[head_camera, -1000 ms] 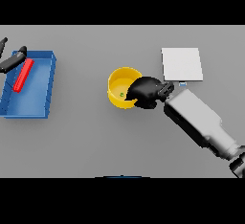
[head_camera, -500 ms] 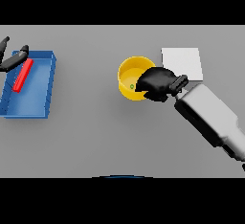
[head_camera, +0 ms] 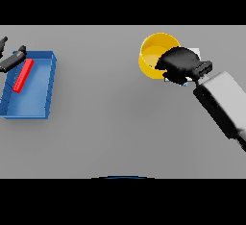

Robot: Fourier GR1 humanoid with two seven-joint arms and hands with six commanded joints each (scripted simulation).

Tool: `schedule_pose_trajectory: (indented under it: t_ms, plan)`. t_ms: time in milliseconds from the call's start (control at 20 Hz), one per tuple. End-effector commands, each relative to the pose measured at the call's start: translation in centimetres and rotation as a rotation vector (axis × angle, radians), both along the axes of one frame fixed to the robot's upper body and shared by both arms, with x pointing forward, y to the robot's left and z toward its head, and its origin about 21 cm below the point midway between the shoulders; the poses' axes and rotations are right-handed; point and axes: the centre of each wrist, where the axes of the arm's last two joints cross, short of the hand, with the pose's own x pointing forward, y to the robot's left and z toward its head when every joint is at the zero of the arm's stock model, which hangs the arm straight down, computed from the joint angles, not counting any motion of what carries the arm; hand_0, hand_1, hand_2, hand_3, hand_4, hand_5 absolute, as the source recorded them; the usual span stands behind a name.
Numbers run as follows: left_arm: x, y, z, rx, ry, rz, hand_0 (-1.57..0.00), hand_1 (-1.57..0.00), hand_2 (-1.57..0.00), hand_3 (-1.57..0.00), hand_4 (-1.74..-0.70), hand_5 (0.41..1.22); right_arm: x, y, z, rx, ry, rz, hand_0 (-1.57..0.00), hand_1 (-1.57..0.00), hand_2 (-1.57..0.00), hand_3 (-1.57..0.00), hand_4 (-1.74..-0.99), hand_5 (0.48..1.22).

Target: Pick up the red beaker and tilt it to pour out 1 green nut into yellow bowl. Pick up the yellow bowl and place it on the metallic measuring scale.

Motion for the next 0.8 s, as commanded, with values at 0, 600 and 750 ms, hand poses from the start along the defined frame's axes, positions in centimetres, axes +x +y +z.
schedule_pose_trajectory:
  t_ms: [0, 600, 750]
  plan:
    - [-0.1, 0.3, 0.2, -0.002, 0.006, 0.005, 0.00, 0.00, 0.00, 0.00, -0.84, 0.737, 0.7, -0.8, 0.2, 0.001, -0.015, -0.009, -1.56, -1.57, -1.54, -1.15, -1.741, 1.221]
    - [-0.3, -0.8, 0.7, 0.002, 0.033, 0.034, 0.00, 0.00, 0.00, 0.00, -0.86, 0.789, 4.4, -6.6, -3.0, 0.021, -0.026, -0.228, -1.57, -1.57, -1.45, -1.24, -1.741, 1.221]
    - [0.1, -0.7, 0.6, 0.017, 0.034, 0.031, 0.00, 0.00, 0.00, 0.00, -0.86, 0.804, 4.7, -7.1, -4.2, 0.028, -0.001, -0.255, -1.57, -1.57, -1.40, -1.34, -1.741, 1.221]
